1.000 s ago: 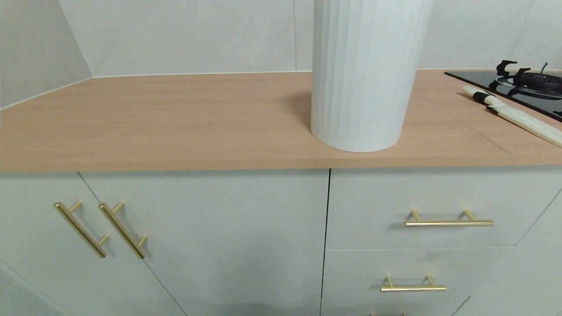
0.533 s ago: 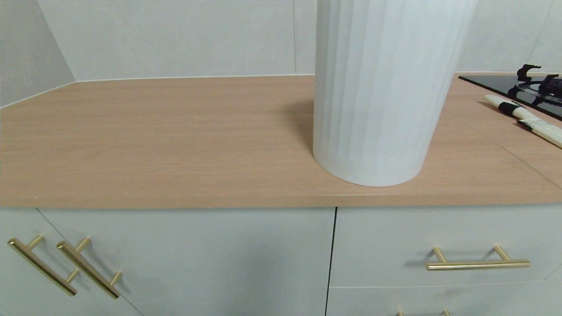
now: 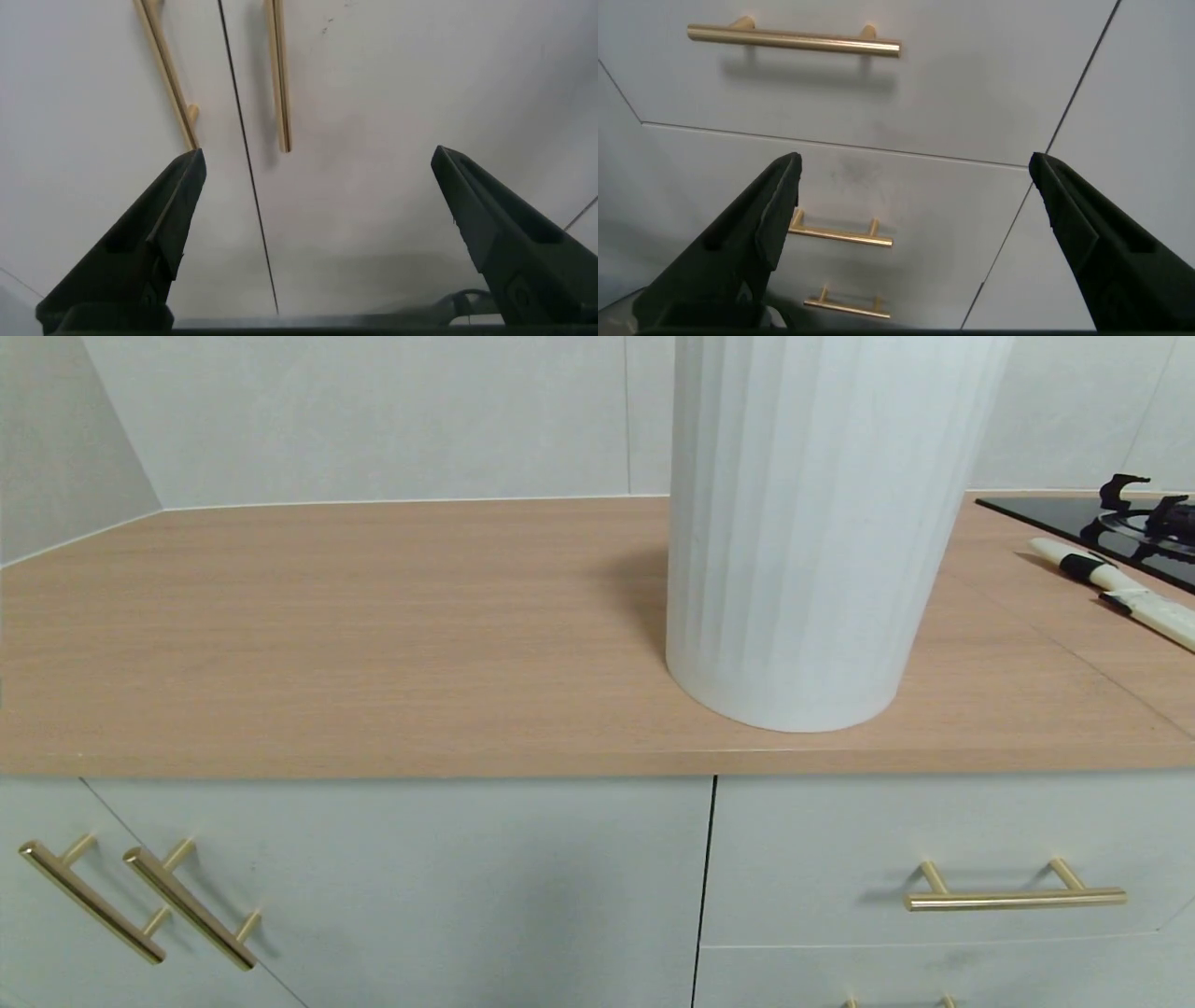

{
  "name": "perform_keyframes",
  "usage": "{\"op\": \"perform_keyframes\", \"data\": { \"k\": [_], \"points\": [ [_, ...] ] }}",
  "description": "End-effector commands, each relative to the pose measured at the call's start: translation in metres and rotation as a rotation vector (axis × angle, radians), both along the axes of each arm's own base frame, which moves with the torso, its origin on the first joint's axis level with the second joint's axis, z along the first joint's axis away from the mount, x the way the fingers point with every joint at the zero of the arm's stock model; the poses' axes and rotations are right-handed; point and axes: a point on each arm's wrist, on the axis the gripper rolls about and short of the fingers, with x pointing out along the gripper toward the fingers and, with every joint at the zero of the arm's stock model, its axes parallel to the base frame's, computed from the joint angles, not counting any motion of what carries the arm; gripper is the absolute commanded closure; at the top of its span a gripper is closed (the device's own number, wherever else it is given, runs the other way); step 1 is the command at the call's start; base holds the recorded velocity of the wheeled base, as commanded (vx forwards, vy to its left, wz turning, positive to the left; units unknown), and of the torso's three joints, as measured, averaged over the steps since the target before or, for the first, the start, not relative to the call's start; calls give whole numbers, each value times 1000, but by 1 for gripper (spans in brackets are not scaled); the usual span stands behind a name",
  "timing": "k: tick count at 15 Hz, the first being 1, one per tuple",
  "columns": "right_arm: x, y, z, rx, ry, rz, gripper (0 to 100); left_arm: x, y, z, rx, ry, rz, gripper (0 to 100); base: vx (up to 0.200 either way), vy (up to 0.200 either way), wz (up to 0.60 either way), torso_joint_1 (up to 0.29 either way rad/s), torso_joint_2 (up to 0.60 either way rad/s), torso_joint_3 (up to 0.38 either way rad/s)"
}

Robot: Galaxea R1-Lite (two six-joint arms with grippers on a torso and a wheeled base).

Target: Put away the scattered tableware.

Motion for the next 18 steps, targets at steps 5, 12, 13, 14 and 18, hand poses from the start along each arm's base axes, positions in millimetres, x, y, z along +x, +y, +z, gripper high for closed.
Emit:
{"op": "perform_keyframes", "data": {
  "k": [5, 12, 13, 14, 18],
  "points": [
    [0, 0, 0, -1, 1, 1, 0, 0, 0, 0, -2, 0, 1, 0, 0, -200, 0, 0, 2, 3],
    [0, 0, 0, -1, 1, 1, 0, 0, 0, 0, -2, 2, 1, 0, 0, -29, 0, 1, 1, 0],
    [0, 0, 0, -1, 1, 1, 0, 0, 0, 0, -2, 2, 1, 0, 0, 0, 0, 0, 0, 0],
    [0, 0, 0, -1, 1, 1, 0, 0, 0, 0, -2, 0, 1, 0, 0, 0, 0, 0, 0, 0],
    [0, 0, 0, -1, 1, 1, 0, 0, 0, 0, 0, 2, 1, 0, 0, 0, 0, 0, 0, 0]
  ]
}}
